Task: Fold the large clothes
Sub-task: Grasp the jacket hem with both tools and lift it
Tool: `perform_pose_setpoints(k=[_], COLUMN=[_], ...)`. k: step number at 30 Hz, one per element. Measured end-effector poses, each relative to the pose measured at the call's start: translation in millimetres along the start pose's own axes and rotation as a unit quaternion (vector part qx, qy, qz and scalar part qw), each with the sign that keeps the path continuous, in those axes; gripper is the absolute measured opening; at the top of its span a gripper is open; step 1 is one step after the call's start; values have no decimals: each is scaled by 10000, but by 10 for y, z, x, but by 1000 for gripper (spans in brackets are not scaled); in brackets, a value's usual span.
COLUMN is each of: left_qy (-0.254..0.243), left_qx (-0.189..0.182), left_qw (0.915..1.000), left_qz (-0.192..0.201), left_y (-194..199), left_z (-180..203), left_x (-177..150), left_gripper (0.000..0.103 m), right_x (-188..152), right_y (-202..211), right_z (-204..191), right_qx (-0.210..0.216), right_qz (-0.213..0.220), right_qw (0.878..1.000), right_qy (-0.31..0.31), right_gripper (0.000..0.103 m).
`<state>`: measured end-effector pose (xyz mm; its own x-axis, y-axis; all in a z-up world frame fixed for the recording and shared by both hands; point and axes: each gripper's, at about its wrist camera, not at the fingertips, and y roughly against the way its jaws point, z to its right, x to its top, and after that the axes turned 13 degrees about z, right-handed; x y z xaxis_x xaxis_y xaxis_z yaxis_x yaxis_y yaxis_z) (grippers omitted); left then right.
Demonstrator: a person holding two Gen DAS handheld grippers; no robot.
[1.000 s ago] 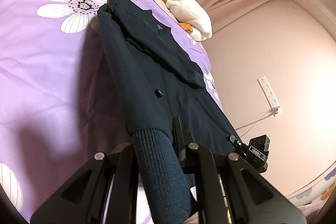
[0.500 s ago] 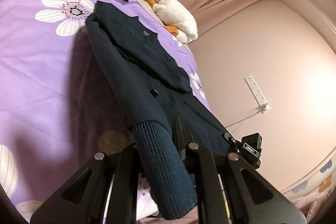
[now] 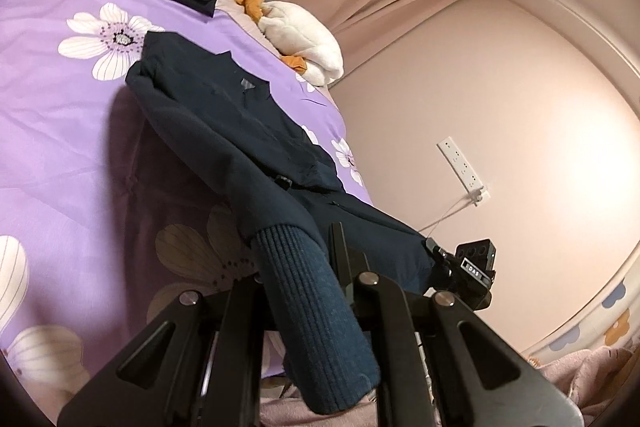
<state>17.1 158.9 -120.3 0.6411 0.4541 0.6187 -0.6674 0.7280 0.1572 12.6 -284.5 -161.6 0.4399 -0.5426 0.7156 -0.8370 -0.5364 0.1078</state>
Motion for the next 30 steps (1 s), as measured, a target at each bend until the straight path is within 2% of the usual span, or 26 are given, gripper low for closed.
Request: perform_pose_setpoints(k=[10,16,21,25,30], left_qy=[-189,-470,-734,-825,-627], left_qx=[-411,-793,-1022,-1092,-983], left_qw=[9986,9947,9900,9878,9909], left_qz=[263,444,645,747,668], left_y=[367,588,780,814,688], left_z=[382,741,975,1027,859], left_x=[-38,-4,22,49,92], left_gripper=[10,10,10,10,10], right_x=[0,70,122,132,119], right_y=[307,532,669,701,578], right_z=[-242,-376,-542,-616,-525], right_qx=[499,870,1120,1315,1113], right_qz=[212,598,847,931,810], right_qw=[9980,9939,9884,9838,9871], right_qy=[332,325,578,783,816], right_gripper=[14,14,14,14,14])
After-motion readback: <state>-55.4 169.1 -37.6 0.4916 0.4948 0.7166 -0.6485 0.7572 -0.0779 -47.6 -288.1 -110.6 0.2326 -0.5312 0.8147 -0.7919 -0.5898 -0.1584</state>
